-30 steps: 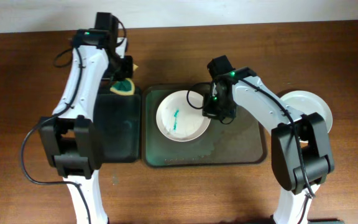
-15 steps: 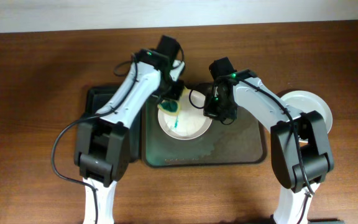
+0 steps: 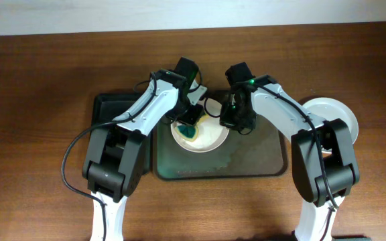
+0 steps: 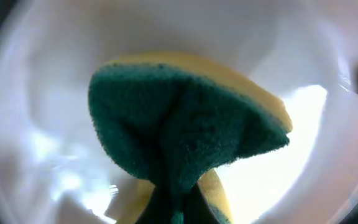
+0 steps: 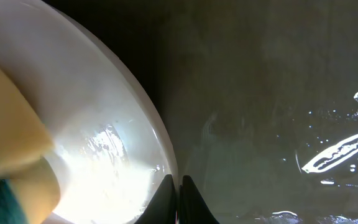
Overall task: Clean dirty plates on tray and stack at the side
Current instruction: 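Scrub the last plate with the sponge in the left gripper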
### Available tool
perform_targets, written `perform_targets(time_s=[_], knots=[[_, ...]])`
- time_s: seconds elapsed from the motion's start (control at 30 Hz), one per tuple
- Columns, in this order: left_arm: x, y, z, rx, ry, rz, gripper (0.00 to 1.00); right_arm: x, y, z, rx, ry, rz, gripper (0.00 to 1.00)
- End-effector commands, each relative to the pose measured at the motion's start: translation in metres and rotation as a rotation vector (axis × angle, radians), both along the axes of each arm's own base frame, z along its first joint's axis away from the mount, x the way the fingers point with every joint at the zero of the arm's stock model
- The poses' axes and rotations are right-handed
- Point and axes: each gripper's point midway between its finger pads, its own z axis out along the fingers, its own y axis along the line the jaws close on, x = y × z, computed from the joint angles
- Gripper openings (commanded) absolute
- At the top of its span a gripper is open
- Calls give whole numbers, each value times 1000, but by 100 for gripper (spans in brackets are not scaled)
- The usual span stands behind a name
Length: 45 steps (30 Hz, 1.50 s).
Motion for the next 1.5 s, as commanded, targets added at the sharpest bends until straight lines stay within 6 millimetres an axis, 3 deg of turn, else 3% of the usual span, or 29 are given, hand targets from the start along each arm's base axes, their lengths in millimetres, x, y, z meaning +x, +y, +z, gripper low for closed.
perform_targets(time_s=[0.0,0.1,0.23,0.33,0.57,0.67,0.8,0.87,1.0,1.3,1.4,1.47], knots=[[-19,-20,3,-126,34,-160,0,1,-3,-5,-9,5,-14,4],[0,-12,-1,-68,-28,-96,0,1,-2,-4,-6,6,-13,4],[50,31,-4,189,-223,196,0,1,-2,-4,-6,6,-14,5],[67,48,1,264,-303,341,0,1,-3,-4,-6,6,-14,4],[29,36,-14,210,-118,240,0,3,2,-19,237,108,-39,4],[1,11,-13,72,-5,48,0,-4,4,-35,260,163,-45,4],[-43,-21,3,-171,136,-207,0,-4,5,-36,265,165,-44,4],[-46,-27,7,-216,144,-234,0,-4,5,-36,265,165,-44,4],[-21,-24,1,-167,68,-141,0,-4,5,-36,265,166,-44,4],[62,25,-2,156,-253,201,0,-4,5,-36,264,166,-44,4],[74,44,1,239,-311,322,0,-4,5,-37,261,165,-44,4],[65,48,-2,264,-277,321,0,-4,5,-36,260,165,-44,4]])
